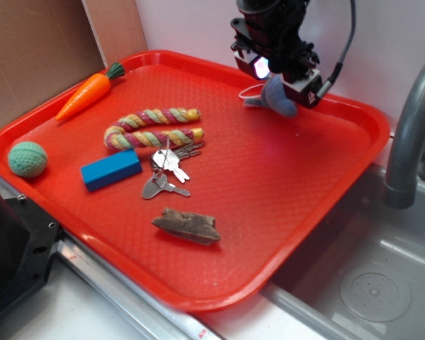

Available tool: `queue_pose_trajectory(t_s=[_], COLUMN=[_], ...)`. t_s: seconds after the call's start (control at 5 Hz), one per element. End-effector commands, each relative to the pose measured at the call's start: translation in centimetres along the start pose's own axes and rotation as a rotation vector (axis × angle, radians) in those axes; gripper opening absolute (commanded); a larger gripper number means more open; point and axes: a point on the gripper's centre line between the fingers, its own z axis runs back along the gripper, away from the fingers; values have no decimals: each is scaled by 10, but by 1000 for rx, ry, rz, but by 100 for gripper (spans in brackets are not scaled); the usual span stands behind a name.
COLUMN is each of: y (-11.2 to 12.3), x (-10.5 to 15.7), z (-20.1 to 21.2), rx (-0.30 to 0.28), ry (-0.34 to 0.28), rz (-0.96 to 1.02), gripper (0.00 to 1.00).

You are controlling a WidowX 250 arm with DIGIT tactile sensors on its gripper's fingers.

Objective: Grab the gray animal.

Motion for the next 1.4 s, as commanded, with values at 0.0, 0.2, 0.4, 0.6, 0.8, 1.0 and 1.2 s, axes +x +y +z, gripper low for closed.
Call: queue_pose_trajectory(t_s=[0.0,0.2,0.4,0.6,0.8,1.0,1.2], y=[5,14,13,14,13,9,9], x=[3,-9,-26,-26,-17,-15,-15], z=[-3,-12,-12,-14,-13,15,15], rx=[24,16,9,-21,-60,-10,-10], ry=[21,51,61,55,42,25,25], rz=[40,67,61,37,-72,-144,-144], gripper=[100,100,100,53,0,100,100])
